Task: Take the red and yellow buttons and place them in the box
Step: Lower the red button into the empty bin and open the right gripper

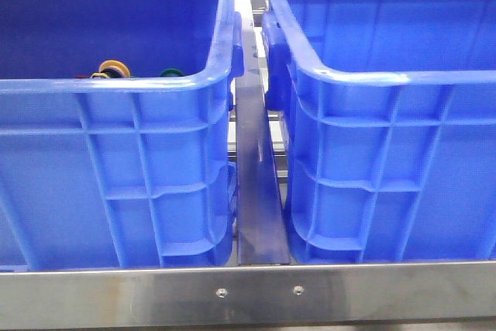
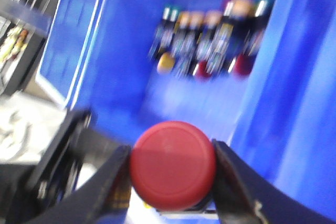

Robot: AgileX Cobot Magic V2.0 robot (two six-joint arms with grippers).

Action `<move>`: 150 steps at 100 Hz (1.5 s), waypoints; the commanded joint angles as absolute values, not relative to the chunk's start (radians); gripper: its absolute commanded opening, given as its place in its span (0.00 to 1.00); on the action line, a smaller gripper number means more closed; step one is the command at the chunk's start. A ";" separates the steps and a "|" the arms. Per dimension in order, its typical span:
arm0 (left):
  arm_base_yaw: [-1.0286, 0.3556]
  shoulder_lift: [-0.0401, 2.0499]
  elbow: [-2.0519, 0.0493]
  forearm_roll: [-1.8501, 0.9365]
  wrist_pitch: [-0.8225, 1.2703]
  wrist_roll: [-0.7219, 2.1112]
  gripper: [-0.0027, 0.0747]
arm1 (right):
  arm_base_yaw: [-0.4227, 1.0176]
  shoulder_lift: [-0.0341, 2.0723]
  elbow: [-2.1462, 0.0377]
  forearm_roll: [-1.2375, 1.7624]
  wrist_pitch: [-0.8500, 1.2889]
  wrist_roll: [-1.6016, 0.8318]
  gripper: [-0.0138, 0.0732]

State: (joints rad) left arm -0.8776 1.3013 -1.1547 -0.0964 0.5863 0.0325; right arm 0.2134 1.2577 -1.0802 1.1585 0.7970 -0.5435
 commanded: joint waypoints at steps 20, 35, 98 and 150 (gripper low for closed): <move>-0.815 1.223 -1.183 -0.106 0.572 0.024 0.74 | 0.120 1.231 -1.139 1.182 0.610 -0.806 0.45; -0.791 1.215 -1.183 -0.106 0.601 0.024 0.74 | 0.119 1.236 -1.116 1.128 0.437 -0.940 0.45; -0.785 1.215 -1.183 -0.106 0.601 0.021 0.74 | 0.119 1.546 -1.070 1.128 -0.049 -1.037 0.45; -0.785 1.215 -1.183 -0.109 0.594 0.021 0.74 | 0.119 1.739 -1.167 1.128 -0.083 -1.036 0.45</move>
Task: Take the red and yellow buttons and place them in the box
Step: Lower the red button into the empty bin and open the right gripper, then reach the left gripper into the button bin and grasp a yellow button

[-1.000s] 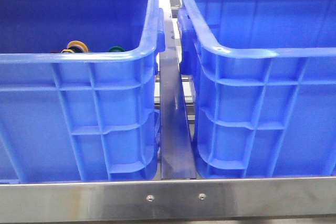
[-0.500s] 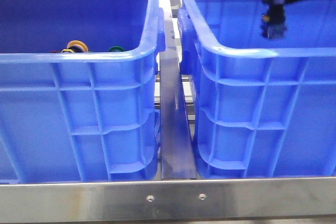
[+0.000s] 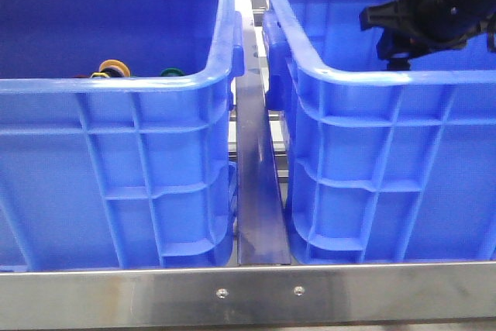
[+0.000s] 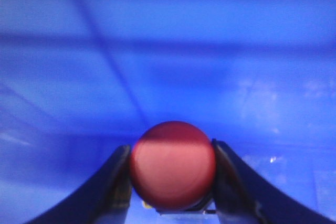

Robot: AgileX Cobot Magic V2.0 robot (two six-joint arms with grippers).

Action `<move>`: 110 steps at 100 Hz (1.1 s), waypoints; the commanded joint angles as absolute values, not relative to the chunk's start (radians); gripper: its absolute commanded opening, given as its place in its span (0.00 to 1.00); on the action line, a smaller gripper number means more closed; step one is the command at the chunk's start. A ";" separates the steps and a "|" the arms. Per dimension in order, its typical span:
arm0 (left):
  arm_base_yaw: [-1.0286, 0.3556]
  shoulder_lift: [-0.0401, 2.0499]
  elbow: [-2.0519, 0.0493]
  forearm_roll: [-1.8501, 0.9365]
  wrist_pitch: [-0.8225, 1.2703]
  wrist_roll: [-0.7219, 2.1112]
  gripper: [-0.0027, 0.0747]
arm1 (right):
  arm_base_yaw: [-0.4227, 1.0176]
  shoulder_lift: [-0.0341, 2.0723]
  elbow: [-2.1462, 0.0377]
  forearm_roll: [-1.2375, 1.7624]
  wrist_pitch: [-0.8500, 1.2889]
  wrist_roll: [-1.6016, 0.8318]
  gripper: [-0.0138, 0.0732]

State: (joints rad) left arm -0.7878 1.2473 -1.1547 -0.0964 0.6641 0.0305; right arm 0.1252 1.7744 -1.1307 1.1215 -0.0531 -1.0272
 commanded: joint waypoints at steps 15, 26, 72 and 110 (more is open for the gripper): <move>-0.785 1.215 -1.183 -0.109 0.594 0.021 0.74 | 0.119 1.742 -1.167 1.128 -0.092 -1.036 0.52; -0.785 1.215 -1.183 -0.109 0.594 0.021 0.74 | 0.119 1.742 -1.167 1.128 -0.097 -1.036 0.69; -0.785 1.215 -1.183 -0.109 0.586 0.021 0.74 | 0.119 1.672 -1.139 1.142 -0.101 -1.036 0.79; -0.678 1.215 -1.183 -0.101 0.596 -0.053 0.74 | 0.119 1.360 -0.929 1.148 -0.103 -1.036 0.79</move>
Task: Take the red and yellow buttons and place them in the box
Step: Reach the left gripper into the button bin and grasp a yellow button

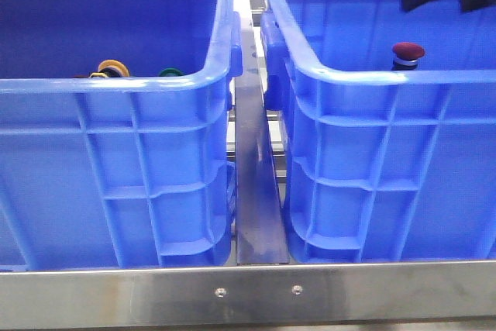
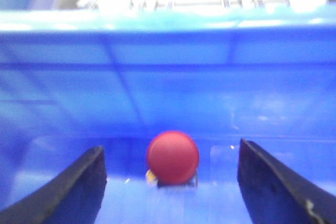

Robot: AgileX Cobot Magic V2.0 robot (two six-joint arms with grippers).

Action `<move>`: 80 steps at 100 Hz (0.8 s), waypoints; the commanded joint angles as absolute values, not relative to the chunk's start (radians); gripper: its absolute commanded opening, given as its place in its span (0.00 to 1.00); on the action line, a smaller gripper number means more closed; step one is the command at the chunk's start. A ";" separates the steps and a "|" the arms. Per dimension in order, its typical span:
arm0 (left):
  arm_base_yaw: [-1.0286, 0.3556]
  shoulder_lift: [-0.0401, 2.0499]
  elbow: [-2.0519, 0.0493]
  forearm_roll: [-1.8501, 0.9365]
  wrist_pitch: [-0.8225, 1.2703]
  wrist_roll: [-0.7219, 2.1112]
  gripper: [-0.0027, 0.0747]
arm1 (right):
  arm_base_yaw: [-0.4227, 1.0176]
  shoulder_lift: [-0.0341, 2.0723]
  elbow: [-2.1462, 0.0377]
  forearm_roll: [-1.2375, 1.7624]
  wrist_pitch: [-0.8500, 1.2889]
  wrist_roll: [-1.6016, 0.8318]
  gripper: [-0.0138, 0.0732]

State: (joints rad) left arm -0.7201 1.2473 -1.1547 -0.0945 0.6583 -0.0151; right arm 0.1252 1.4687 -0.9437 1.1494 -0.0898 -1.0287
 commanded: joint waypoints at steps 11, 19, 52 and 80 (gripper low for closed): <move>-0.598 1.215 -1.183 -0.101 0.625 -0.068 0.74 | 0.119 1.247 -0.864 1.148 -0.060 -1.036 0.79; -0.530 1.215 -1.183 -0.097 0.666 -0.135 0.74 | 0.119 1.172 -0.824 1.148 -0.048 -1.036 0.79; -0.276 1.281 -1.265 -0.093 0.860 -0.167 0.74 | 0.119 0.963 -0.754 1.148 0.065 -1.036 0.79; -0.262 1.483 -1.442 -0.077 1.028 -0.130 0.74 | 0.119 0.953 -0.754 1.148 0.070 -1.036 0.79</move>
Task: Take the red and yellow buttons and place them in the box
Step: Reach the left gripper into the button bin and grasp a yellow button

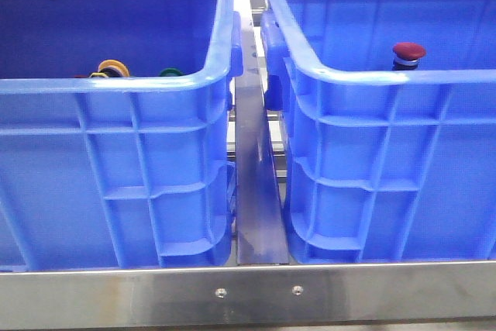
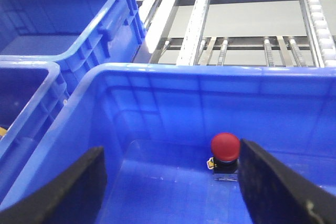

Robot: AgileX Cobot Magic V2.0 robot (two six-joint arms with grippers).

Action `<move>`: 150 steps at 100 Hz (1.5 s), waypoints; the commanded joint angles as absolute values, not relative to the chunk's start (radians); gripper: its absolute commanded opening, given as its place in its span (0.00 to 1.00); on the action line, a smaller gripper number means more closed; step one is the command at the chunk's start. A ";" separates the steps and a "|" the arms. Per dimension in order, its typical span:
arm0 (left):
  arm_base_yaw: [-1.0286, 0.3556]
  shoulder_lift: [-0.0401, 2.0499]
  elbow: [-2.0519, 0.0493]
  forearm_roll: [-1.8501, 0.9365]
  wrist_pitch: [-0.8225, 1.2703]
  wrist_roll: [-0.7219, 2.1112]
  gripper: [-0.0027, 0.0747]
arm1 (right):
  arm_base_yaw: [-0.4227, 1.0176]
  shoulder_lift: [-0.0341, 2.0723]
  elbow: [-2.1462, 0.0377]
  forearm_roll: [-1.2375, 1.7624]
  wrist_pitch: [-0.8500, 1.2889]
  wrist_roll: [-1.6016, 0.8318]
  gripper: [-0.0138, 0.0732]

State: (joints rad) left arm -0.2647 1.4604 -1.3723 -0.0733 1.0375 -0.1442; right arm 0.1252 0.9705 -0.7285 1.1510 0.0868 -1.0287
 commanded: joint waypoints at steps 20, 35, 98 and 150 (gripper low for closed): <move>-0.262 1.608 -1.516 -0.059 1.040 -0.130 0.74 | 0.119 0.953 -0.754 1.148 0.070 -1.036 0.79; -0.262 1.697 -1.565 -0.059 1.039 -0.130 0.74 | 0.119 0.953 -0.754 1.148 0.070 -1.036 0.79; -0.262 1.864 -1.634 -0.059 0.919 -0.130 0.67 | 0.119 0.953 -0.754 1.148 0.071 -1.036 0.79; -0.262 1.822 -1.638 -0.061 0.911 -0.130 0.05 | 0.119 0.953 -0.754 1.148 0.071 -1.036 0.79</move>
